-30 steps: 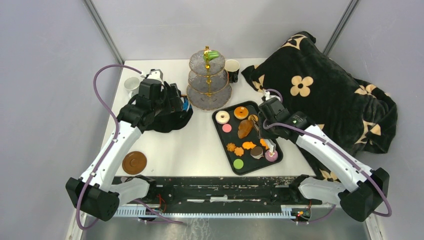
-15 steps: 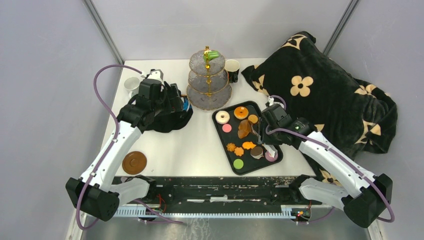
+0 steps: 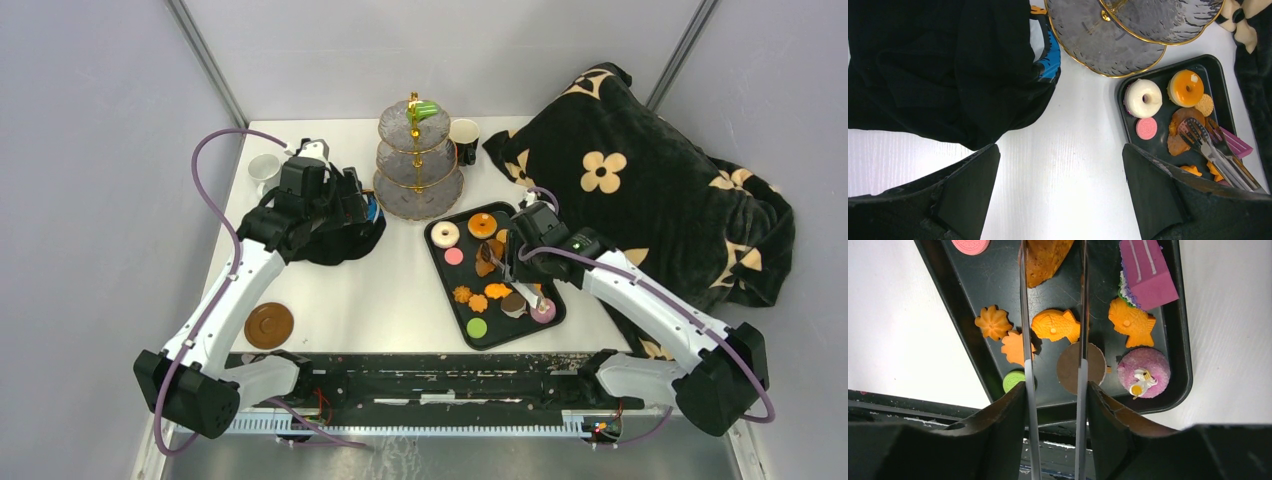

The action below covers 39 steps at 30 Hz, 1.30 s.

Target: Serve the afternoon tea

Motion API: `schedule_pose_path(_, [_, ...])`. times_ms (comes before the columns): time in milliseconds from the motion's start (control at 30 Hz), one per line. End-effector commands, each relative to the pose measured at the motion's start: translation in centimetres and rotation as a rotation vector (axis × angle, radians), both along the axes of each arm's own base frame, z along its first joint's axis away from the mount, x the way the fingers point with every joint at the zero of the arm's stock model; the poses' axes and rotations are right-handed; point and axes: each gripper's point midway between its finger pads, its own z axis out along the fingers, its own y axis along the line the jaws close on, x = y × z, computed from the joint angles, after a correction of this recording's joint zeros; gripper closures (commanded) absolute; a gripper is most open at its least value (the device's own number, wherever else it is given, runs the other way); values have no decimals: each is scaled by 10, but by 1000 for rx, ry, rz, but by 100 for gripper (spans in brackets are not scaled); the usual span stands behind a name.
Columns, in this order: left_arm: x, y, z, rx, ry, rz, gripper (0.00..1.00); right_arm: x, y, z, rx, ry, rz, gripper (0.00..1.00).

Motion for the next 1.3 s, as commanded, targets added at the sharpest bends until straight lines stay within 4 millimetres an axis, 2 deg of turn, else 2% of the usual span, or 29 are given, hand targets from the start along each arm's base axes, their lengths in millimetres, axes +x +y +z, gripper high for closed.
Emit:
schedule_pose_path(0, [10,-3,17,-16,-62,-11,1,15,9,13,33,-62,11,56])
schedule_pose_path(133, [10,-3,16,-15,-63,-10,0,14,6,23,36,-86,8,81])
schedule_pose_path(233, [10,-3,15,-13,-60,-10,0,10,3,31,38,-91,6,92])
schedule_pose_path(433, [10,-2,15,-12,-64,-7,1,3,0,51,56,-108,18,96])
schedule_pose_path(600, [10,-1,16,-11,-66,-6,0,9,6,82,117,-185,26,99])
schedule_pose_path(700, [10,-1,16,-10,-68,-4,0,20,18,99,177,-250,37,99])
schedule_pose_path(833, [10,0,18,-7,-72,2,1,42,47,110,279,-315,77,99])
schedule_pose_path(933, [9,2,20,-4,-71,9,0,61,61,107,317,-341,73,99])
schedule_pose_path(1267, [14,9,19,38,-69,32,0,124,78,93,387,-367,0,99])
